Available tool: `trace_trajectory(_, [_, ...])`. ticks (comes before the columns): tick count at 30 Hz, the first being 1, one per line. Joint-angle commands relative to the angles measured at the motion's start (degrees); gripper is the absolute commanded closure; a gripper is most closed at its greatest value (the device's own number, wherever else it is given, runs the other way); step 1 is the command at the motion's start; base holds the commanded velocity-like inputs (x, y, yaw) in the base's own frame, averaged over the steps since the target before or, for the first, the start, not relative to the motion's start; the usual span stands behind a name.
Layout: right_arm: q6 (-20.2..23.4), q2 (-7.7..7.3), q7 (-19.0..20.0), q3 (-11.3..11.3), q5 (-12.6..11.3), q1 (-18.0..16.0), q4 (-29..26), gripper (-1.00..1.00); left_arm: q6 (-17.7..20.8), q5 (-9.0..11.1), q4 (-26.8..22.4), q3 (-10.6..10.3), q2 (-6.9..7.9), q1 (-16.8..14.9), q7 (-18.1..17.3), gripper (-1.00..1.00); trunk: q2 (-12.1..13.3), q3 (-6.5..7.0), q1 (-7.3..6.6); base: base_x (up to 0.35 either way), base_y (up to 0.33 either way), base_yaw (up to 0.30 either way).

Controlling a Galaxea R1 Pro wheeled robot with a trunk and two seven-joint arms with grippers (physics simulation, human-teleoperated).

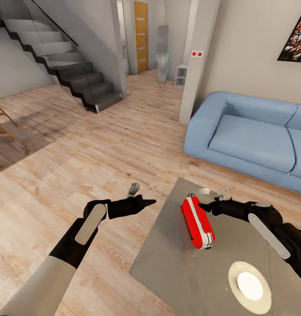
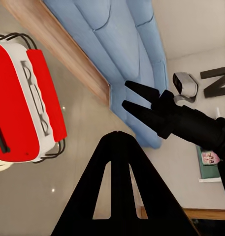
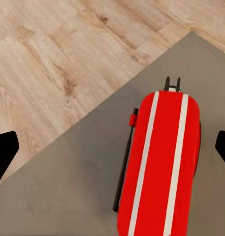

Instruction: Turn on the radio receiver that's on the table in the living room.

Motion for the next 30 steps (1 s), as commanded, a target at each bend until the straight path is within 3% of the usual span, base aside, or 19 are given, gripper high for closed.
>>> trace_trajectory(1, [-0.09, 0.00, -0.03, 0.00, -0.15, 0.01, 0.03, -1.00, -0.02, -0.03, 0.01, 0.00, -0.02, -0.01, 0.00, 1.00, 0.00, 0.09, 0.00, 0.000, 0.000, 0.102])
trace_trajectory(19, [-0.27, 0.03, -0.38, 0.00, -0.31, 0.01, 0.78, -1.00, -0.02, -0.24, 0.51, -0.09, -0.12, 0.00, 0.02, 1.00, 0.00, 1.68, 0.00, 0.000, 0.000, 0.104])
trace_trajectory(30, [-0.20, 0.02, -0.34, -0.08, -0.50, 0.00, 2.61, -1.00, -0.02, -0.28, 0.40, -0.09, -0.10, -0.02, -0.05, 1.00, 0.00, 2.21, 0.00, 0.000, 0.000, -0.085])
